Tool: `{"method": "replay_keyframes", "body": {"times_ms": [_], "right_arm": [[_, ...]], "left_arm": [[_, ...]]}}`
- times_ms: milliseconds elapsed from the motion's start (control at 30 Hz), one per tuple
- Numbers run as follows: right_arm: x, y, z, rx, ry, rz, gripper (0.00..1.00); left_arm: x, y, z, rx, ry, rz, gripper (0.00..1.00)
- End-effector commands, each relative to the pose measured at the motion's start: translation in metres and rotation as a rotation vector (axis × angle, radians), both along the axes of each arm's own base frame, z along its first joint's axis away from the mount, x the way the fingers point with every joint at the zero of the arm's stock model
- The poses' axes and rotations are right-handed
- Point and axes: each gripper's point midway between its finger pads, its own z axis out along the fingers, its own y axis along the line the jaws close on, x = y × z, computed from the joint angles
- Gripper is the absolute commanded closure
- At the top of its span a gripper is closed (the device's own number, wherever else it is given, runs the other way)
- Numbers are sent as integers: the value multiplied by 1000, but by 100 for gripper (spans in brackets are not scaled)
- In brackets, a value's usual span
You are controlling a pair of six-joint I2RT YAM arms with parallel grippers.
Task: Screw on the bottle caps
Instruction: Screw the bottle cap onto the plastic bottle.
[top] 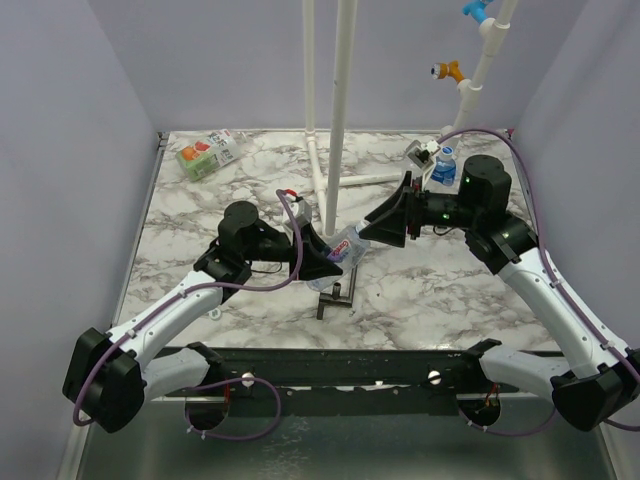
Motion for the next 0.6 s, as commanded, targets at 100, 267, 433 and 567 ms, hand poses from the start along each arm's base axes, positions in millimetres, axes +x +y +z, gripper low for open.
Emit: {"method": "replay_keyframes", "body": {"times_ms": [100,267,433,567], "right_arm": [[-5,2,5,21,-12,30,46],[-5,1,3,9,1,17,60],[5,-2,-4,-30,53,-49,79],[19,-7,-25,-95,168,-162,88]], "left_arm": [[-4,0,8,-24,-16,-42,100],[0,0,6,-21,-10,-23,100],[31,0,7,-19,-42,154,100],[68,5,9,1,-128,423,100]]}}
